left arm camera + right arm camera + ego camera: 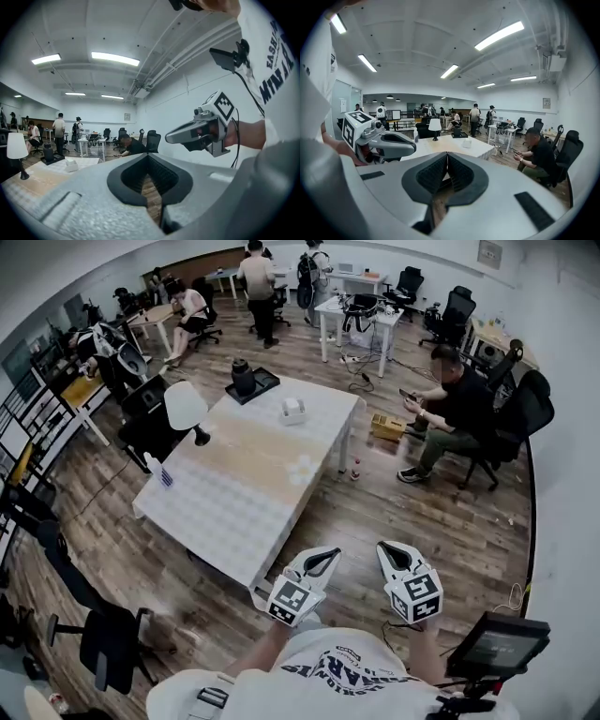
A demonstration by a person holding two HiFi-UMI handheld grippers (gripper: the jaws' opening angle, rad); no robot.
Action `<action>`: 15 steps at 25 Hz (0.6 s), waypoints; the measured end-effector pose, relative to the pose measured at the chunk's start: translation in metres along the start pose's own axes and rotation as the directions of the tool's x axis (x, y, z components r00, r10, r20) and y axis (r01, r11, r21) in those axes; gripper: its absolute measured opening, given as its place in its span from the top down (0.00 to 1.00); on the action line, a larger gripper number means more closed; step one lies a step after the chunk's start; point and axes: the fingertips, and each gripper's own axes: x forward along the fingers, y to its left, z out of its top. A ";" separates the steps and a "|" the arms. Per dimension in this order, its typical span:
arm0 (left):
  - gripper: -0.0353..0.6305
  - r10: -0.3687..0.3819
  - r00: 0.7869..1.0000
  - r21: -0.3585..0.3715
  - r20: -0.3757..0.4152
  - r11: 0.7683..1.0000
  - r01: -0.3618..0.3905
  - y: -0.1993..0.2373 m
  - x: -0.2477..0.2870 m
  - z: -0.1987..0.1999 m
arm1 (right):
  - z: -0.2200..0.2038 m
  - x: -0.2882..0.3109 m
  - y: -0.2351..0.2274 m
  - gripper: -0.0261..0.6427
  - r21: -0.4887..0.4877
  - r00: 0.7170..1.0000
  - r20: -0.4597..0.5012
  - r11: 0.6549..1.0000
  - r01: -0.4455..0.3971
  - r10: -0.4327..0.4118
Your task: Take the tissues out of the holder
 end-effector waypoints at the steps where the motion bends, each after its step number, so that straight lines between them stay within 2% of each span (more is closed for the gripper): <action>1: 0.94 0.001 1.000 -0.005 0.001 1.000 -0.001 0.012 -0.001 -0.001 | 0.003 0.011 0.002 0.95 -0.008 1.000 0.001 1.000 -0.003 0.003; 7: 0.94 0.046 0.999 -0.029 0.003 0.999 -0.046 0.070 -0.011 -0.011 | 0.006 0.063 0.014 0.95 0.068 1.000 0.012 0.998 0.003 -0.003; 12: 0.94 0.133 0.990 -0.118 0.050 0.985 -0.126 0.110 -0.024 -0.012 | 0.014 0.101 0.029 0.95 0.046 0.999 0.011 0.998 -0.040 0.040; 15: 0.94 0.169 0.984 -0.186 0.052 0.970 -0.157 0.123 -0.031 -0.018 | 0.015 0.116 0.038 0.95 0.048 0.997 -0.001 0.996 -0.074 0.075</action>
